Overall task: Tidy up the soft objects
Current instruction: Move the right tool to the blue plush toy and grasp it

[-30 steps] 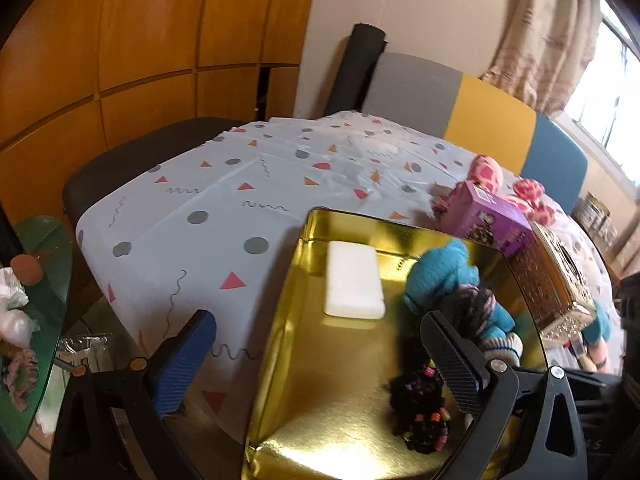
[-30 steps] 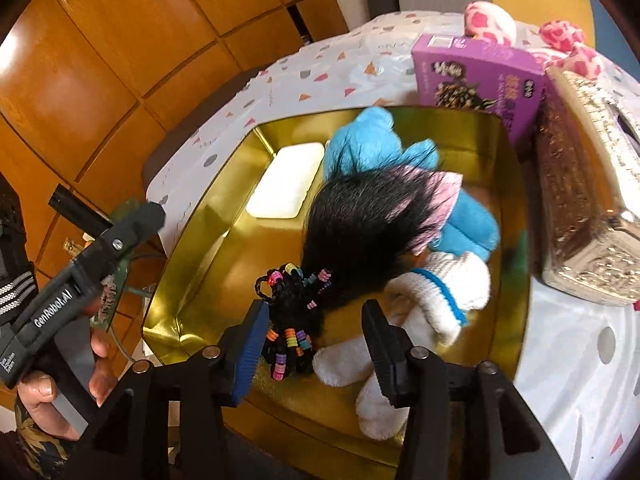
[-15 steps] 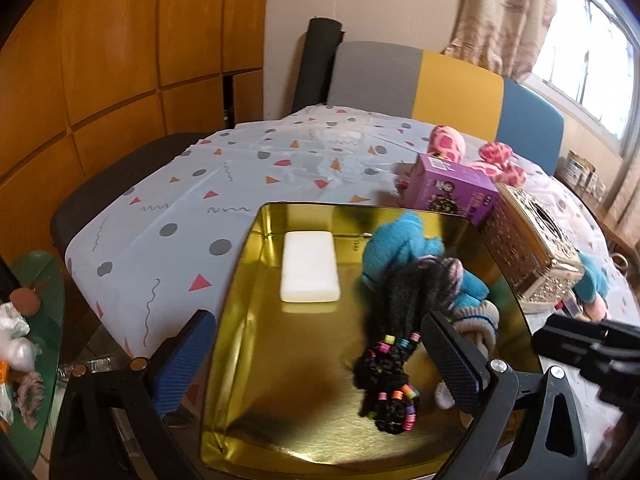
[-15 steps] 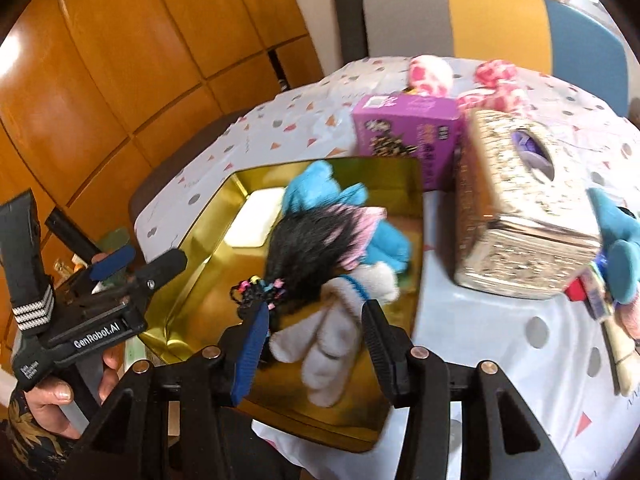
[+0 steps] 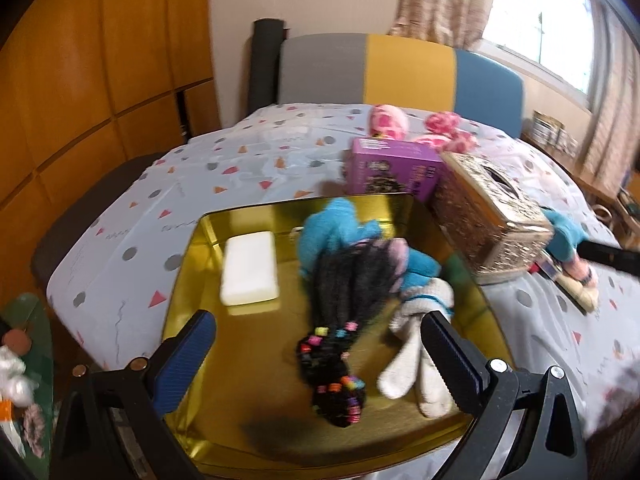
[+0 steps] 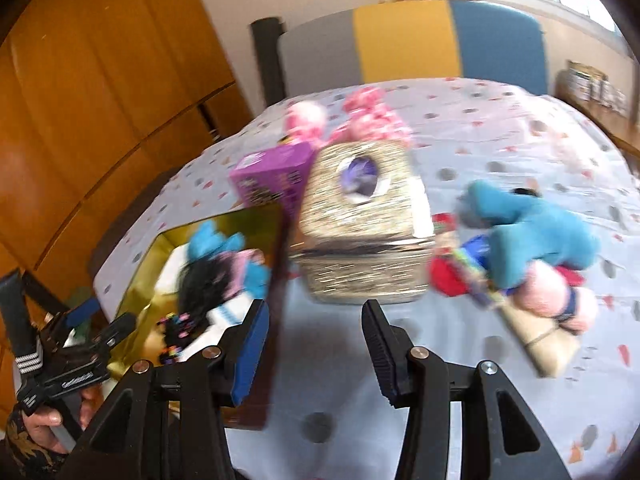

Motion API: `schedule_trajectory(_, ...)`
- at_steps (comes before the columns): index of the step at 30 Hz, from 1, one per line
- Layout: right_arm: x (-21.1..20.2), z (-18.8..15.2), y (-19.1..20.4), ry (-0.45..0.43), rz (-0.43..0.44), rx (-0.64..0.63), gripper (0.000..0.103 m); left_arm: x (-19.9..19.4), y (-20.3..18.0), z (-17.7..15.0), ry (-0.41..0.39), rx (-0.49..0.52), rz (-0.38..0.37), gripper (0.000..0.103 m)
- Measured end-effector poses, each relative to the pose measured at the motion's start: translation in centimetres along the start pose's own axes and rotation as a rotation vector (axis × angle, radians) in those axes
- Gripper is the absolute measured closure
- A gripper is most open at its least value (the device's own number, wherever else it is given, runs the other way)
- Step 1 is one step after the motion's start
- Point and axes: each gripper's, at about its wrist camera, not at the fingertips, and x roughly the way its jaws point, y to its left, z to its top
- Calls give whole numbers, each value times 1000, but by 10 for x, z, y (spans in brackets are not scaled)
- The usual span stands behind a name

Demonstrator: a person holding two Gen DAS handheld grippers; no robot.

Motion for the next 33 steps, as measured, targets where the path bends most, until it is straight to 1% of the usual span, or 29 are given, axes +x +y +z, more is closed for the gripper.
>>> schedule_trajectory(2,-12,5,-21,-12,-50,-2,54,-1,-9,1,-2,33,-22,0)
schedule_trajectory(4,-23,10,-48,-42,-114,44,54,-4,-24,4,-8,85,-60,0)
schedule_trajectory(7,-39,15,-99,-86,-220,168,54,-7,-45,7,-12,138,-111,0)
schedule_trajectory(10,-48,9,-151,-123,-321,316,54,-9,-74,10,-8,202,-174,0)
schedule_trajectory(12,-51,0,-182,-135,-349,407,54,-9,-91,10,-3,242,-208,0)
schedule_trajectory(13,-50,-6,-196,-124,-354,457,54,-9,-103,9,2,269,-228,0)
schedule_trajectory(14,-49,-10,-207,-107,-332,522,53,-9,-111,8,7,284,-239,0)
schedule_trajectory(15,-50,-13,-217,-113,-281,588,52,-8,-119,8,14,295,-252,0)
schedule_trajectory(16,-50,-15,-223,-116,-262,623,52,-6,-129,6,27,307,-273,0)
schedule_trajectory(18,-50,-17,-230,-104,-273,652,52,-4,-142,3,46,325,-300,0)
schedule_trajectory(20,-47,-19,-235,-95,-235,677,52,-3,-156,-3,61,349,-323,0)
schedule_trajectory(25,-42,-24,-236,-78,-202,705,52,-1,-183,-17,97,414,-366,0)
schedule_trajectory(27,-42,-25,-237,-75,-194,714,52,0,-186,-20,101,427,-370,0)
schedule_trajectory(30,-41,-21,-233,-76,-176,697,52,4,-186,-23,123,422,-390,0)
schedule_trajectory(33,-36,-10,-225,-75,-158,663,52,6,-184,-23,134,414,-399,0)
